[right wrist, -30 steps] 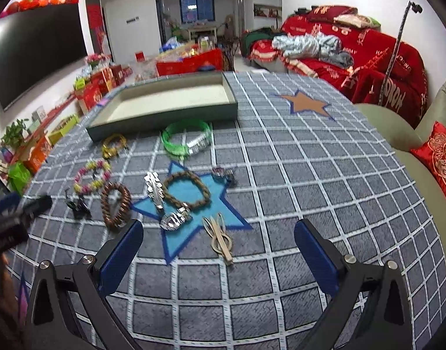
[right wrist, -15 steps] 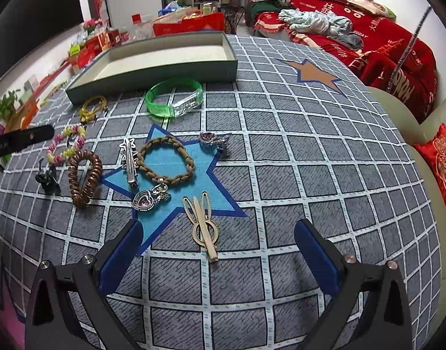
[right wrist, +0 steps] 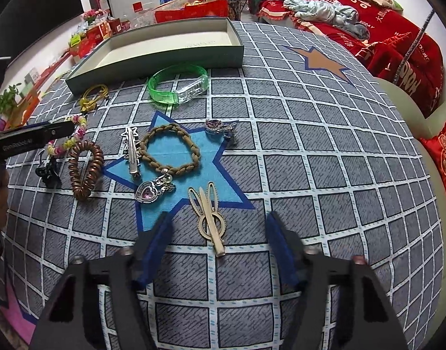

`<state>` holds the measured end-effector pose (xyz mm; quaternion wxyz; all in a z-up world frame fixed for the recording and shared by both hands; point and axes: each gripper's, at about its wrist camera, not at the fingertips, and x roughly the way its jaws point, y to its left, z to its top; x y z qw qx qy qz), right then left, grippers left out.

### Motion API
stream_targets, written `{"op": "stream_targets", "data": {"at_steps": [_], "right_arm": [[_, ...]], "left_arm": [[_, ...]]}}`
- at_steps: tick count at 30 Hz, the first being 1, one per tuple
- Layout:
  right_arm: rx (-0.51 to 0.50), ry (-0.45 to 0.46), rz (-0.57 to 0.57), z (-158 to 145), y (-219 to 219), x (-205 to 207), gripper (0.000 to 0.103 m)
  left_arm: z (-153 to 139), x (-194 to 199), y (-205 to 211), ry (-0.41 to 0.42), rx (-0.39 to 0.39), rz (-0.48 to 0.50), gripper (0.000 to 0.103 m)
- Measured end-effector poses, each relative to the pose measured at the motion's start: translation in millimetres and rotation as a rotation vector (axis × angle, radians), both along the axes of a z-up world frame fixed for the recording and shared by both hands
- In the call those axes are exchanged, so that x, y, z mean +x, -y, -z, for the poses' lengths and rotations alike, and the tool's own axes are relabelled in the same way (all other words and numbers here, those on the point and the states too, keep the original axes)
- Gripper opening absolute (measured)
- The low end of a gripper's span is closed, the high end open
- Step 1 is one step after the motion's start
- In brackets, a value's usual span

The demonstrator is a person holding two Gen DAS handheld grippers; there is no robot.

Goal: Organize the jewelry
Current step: 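Grasp the beige bunny-ear hair clip with the right tool while the left tool grasps the beaded bracelet, then carry the bracelet and clip into the beige tray while both tools open to release them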

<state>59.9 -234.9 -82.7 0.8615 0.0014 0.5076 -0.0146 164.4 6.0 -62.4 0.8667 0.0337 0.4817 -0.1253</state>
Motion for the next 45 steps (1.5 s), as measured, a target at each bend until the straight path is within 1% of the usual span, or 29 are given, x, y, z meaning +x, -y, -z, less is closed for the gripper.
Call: {"op": "stream_targets", "data": {"at_steps": [1,2,3,4,5,6,7,11,17,23,28,32,37,41,45], "right_arm": [[0.001,-0.001,0.000,-0.8,-0.8,-0.2,0.051],[0.002,-0.004,-0.003,-1.6,-1.6,-0.5,0.044],[0.000,-0.006,-0.005,-2.4,-2.9,-0.7,0.040],[0.003,-0.006,-0.010,-3.1,-3.9,-0.9,0.029],[0.002,-0.006,-0.010,-3.9,-4.8,-1.3,0.020],[0.002,-0.007,-0.010,-4.0,-5.7,-1.2,0.020],[0.003,-0.006,-0.007,-4.3,-6.0,-1.7,0.020],[0.018,0.014,0.006,-8.5,-5.4,-4.0,0.020],[0.067,0.070,0.021,-30.9,0.1,0.1,0.020],[0.106,0.100,0.007,-49.3,-4.6,14.5,0.020],[0.125,0.121,-0.013,-64.1,-9.7,36.5,0.020],[0.148,0.145,-0.028,-78.5,-12.1,67.0,0.020],[0.163,0.157,-0.059,-89.9,-19.1,119.9,0.020],[0.175,0.159,-0.074,-91.2,-24.0,161.1,0.020],[0.184,0.148,-0.077,-81.0,-25.6,204.9,0.020]], "left_arm": [[-0.3,-1.7,3.2,0.007,0.020,0.015,0.076],[-0.5,-3.6,6.4,0.014,0.034,0.030,0.068],[-1.2,-6.0,8.9,0.025,0.038,0.048,0.051],[-2.3,-8.4,11.8,0.032,0.035,0.072,0.044],[-2.9,-10.1,14.4,0.037,0.041,0.087,0.032],[-3.5,-11.6,16.3,0.040,0.042,0.098,0.027],[-3.8,-12.4,16.8,0.042,0.038,0.104,0.027],[-7.3,-14.7,12.0,0.028,-0.028,0.109,0.027],[-22.8,-16.6,4.2,0.041,-0.099,0.110,0.027],[-40.8,-12.3,2.3,0.057,-0.148,0.113,0.027],[-60.4,2.2,-1.2,0.078,-0.193,0.096,0.027],[-75.0,22.5,-0.1,0.108,-0.198,0.084,0.027],[-86.9,57.9,4.6,0.131,-0.207,0.057,0.027],[-84.3,92.4,10.2,0.127,-0.202,0.029,0.027],[-75.1,127.4,16.0,0.112,-0.187,0.000,0.027]]}}
